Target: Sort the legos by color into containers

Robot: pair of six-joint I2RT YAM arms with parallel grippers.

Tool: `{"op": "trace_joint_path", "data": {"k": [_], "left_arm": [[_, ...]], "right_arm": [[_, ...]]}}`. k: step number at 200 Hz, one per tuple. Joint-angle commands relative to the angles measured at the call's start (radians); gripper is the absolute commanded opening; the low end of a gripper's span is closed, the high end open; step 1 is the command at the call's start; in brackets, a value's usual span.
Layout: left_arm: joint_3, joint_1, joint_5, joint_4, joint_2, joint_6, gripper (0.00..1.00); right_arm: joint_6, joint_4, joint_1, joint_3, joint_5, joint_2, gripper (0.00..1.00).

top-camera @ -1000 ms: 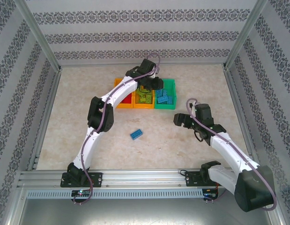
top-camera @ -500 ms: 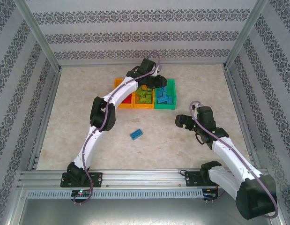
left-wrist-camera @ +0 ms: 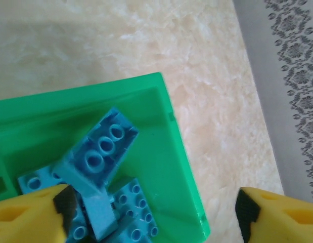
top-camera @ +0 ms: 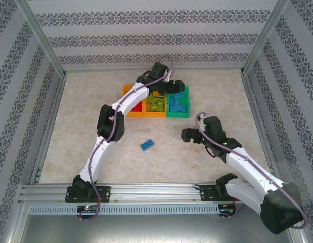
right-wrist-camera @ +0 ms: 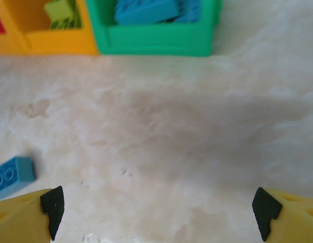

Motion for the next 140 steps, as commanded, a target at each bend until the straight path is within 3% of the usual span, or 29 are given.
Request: {"op": "trace_joint_path", "data": {"k": [1, 53, 107, 140], "left_arm": [[-0.039, 0.004, -0.046, -0.018, -0.073, 0.005, 1.00], [-0.283, 0.011, -0.118, 0.070, -0.320, 0.057, 1.00], [-0.902, 0.122, -0.175, 0.421, -0.664, -0.051, 1.00], [-1.163, 0.201, -0.246, 0.464, -0.854, -0.059, 0.99]], "right_arm": [[-0.005, 0.021, 0.096, 0.041, 0.072, 0.051, 0.98], [0.030, 0.120, 0.326, 0.100, 0.132, 0.209, 0.98], [-0.009, 0.072, 0.534, 0.343, 0.156, 0.550, 0.98], [0.011, 0.036, 0.578, 0.448, 0.161, 0.691, 0.98]]}}
